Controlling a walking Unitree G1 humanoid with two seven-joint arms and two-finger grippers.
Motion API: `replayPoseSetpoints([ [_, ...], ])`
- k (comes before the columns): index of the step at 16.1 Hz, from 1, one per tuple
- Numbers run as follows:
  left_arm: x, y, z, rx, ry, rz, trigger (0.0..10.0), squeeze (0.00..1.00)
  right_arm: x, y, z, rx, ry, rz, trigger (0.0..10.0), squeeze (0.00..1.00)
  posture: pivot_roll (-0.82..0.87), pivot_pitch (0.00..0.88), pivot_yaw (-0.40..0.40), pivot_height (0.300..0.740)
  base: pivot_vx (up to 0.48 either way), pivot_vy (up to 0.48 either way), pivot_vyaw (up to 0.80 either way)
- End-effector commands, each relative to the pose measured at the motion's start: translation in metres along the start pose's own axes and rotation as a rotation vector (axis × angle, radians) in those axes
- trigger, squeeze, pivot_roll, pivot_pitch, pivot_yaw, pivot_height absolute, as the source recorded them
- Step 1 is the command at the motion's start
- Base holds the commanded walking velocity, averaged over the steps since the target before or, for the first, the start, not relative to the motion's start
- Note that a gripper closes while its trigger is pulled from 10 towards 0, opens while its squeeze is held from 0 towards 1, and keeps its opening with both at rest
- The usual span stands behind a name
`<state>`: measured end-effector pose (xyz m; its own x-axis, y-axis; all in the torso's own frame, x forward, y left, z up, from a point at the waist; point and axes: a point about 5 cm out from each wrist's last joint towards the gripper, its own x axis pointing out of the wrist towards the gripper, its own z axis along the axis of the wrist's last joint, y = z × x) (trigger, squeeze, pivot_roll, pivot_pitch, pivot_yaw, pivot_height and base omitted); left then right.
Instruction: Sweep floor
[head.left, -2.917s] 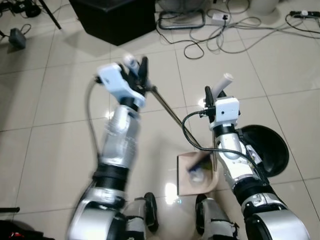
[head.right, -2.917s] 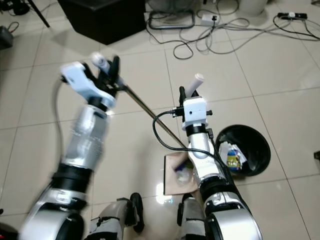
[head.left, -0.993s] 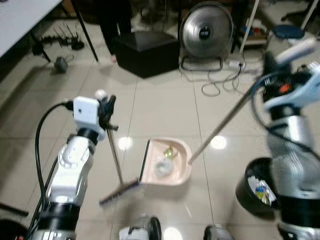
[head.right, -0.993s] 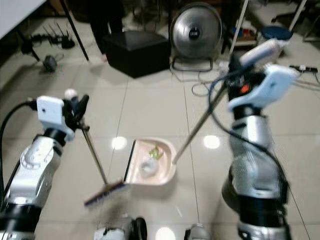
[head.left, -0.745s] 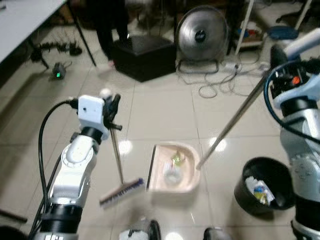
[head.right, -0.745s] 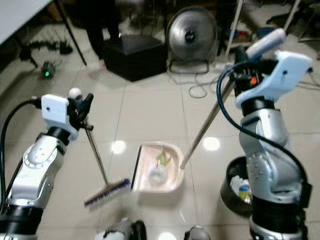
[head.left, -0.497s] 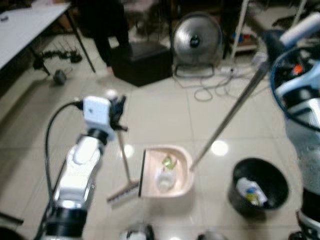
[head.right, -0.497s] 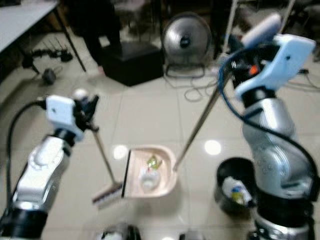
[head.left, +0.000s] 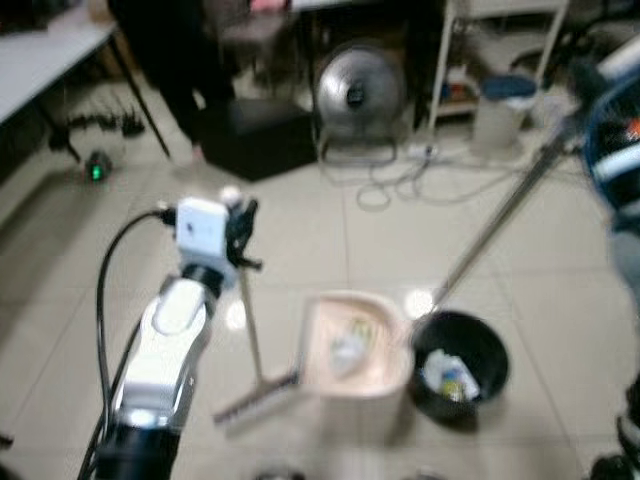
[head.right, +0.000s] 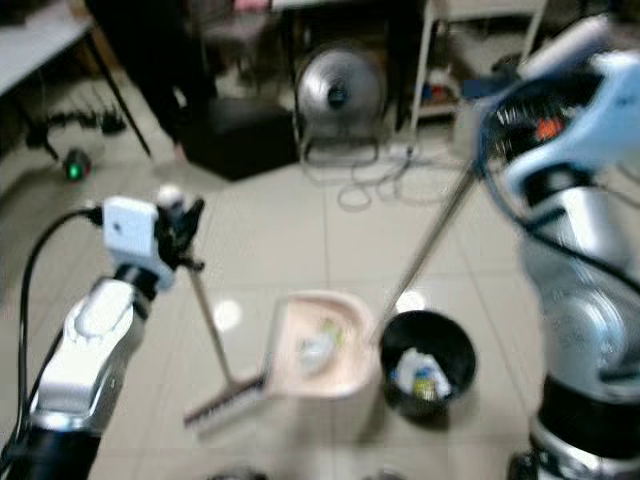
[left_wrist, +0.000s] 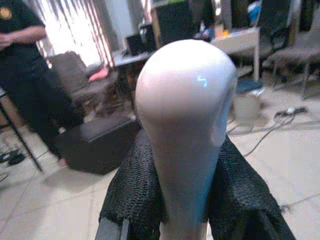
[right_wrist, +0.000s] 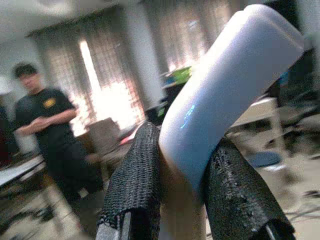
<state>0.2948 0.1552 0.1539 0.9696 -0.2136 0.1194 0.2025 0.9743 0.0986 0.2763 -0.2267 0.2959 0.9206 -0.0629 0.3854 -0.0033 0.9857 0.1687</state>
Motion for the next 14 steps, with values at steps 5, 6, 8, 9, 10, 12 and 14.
replayPoseSetpoints([
  [5,0.0006,0.0069,0.0099,0.024,-0.028,0.019,10.0,0.0,0.0009,0.0004,0.0203,0.021,-0.087,0.001,10.0,0.0,-0.05,0.029,0.124,0.74,0.0,-0.44,0.0],
  [6,0.001,0.0066,0.0101,0.023,-0.027,0.017,10.0,0.0,0.001,-0.0002,0.021,0.019,-0.088,0.0,10.0,0.0,-0.06,0.029,0.124,0.74,0.0,-0.428,0.0],
  [8,0.002,0.0055,0.0086,-0.015,-0.011,0.007,10.0,0.0,0.0006,-0.001,0.0215,0.017,-0.089,-0.003,10.0,0.0,-0.06,0.029,0.125,0.74,0.0,-0.21,0.0],
  [9,0.0031,0.0048,0.008,-0.048,-0.005,0.0,10.0,0.0,0.0,-0.001,0.0212,0.017,-0.088,-0.005,10.0,0.0,-0.06,0.029,0.126,0.74,0.0,0.304,0.0],
  [10,0.0034,0.0046,0.0072,-0.059,0.003,-0.003,10.0,0.0,-0.0004,-0.0006,0.021,0.019,-0.087,-0.005,10.0,0.0,-0.06,0.029,0.126,0.74,0.0,0.472,0.0],
  [12,0.0041,0.0056,0.0083,-0.001,0.009,0.009,10.0,0.0,-0.0018,0.0008,0.0198,0.02,-0.082,-0.003,10.0,0.0,-0.06,0.031,0.127,0.74,0.0,0.236,0.0],
  [14,0.004,0.004,0.0093,-0.029,-0.004,0.005,10.0,0.0,-0.0019,0.0001,0.0187,0.018,-0.072,-0.006,10.0,0.0,-0.06,0.036,0.128,0.74,0.0,0.0,0.0],
])
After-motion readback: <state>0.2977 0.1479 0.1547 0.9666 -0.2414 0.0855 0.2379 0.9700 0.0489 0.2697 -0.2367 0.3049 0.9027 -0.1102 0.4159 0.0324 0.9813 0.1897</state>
